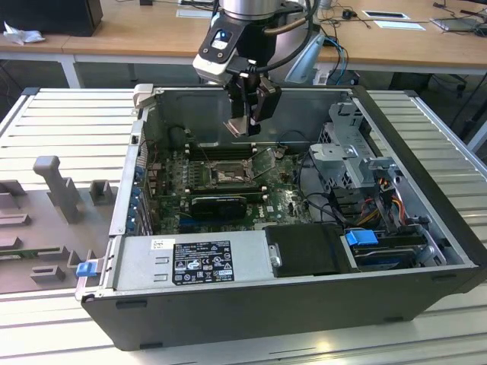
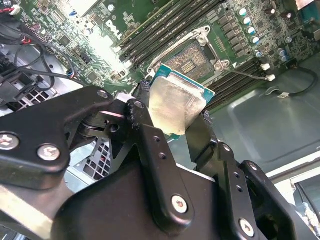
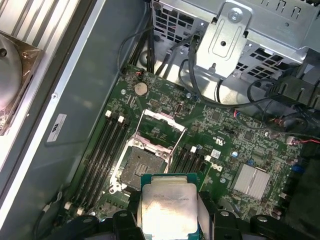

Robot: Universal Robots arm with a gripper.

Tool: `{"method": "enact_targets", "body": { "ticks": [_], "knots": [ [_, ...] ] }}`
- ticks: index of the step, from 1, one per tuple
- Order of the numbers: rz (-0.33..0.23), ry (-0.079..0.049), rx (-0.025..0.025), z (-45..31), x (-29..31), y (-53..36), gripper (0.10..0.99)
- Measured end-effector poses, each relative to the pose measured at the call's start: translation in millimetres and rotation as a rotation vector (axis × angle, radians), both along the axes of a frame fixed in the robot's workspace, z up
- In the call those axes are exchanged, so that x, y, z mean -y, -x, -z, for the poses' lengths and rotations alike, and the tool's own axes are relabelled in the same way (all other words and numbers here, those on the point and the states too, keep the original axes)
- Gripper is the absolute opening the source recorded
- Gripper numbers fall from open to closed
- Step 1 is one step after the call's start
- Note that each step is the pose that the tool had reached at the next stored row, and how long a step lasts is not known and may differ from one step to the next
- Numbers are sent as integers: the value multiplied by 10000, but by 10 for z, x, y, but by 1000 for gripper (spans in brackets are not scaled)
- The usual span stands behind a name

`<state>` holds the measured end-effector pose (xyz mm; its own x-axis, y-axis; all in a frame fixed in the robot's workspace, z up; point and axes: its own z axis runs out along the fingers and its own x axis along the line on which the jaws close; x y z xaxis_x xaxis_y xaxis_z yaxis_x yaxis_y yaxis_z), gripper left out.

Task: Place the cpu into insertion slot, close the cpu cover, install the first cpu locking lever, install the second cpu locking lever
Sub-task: 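Place the cpu into insertion slot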

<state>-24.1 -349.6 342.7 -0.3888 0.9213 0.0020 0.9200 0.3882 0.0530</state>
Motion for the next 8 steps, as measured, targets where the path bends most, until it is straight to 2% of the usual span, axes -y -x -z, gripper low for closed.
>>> {"method": "enact_targets", "body": {
  "ticks": [8],
  "knots": [
    [261, 1, -1, 2, 0, 0, 533]
  ]
}}
